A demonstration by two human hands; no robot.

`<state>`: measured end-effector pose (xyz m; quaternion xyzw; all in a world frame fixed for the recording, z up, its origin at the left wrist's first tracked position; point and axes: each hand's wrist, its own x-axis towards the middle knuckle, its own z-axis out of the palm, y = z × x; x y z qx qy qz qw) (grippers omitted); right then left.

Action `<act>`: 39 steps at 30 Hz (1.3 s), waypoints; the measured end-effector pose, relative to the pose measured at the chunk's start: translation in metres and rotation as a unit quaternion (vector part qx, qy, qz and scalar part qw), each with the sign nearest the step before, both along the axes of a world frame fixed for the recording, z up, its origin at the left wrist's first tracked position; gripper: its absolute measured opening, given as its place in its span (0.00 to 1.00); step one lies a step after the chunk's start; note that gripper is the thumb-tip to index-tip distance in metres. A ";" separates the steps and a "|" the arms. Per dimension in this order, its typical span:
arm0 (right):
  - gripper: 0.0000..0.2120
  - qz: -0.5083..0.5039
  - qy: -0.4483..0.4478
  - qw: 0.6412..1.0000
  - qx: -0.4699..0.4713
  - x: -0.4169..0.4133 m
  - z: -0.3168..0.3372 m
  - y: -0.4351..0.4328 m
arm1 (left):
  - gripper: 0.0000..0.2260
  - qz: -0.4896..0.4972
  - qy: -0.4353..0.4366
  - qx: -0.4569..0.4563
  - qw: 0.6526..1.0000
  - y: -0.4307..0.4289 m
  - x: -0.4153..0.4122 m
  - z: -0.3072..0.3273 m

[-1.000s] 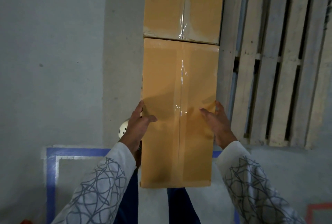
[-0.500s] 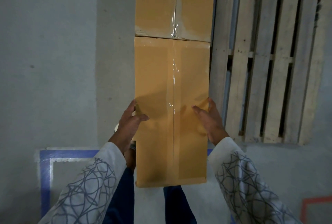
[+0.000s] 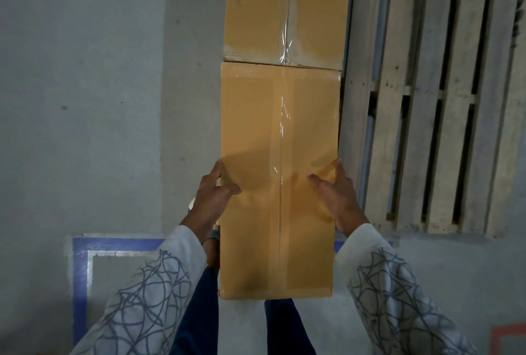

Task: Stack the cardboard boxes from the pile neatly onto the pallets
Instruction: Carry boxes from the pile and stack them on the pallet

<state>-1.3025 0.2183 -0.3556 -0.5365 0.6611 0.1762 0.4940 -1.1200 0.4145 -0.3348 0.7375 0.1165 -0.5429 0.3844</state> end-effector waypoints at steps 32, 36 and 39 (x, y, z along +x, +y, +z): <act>0.57 -0.006 0.007 1.000 -0.001 0.000 0.003 0.005 | 0.44 -0.005 0.023 -0.005 1.000 0.007 0.000 -0.011; 0.51 -0.018 0.015 1.000 0.001 0.006 0.009 0.005 | 0.43 -0.003 0.035 -0.012 0.999 0.012 0.001 -0.025; 0.49 -0.018 0.022 1.000 -0.004 0.007 0.014 0.005 | 0.45 -0.007 0.027 -0.015 0.999 0.010 0.000 -0.022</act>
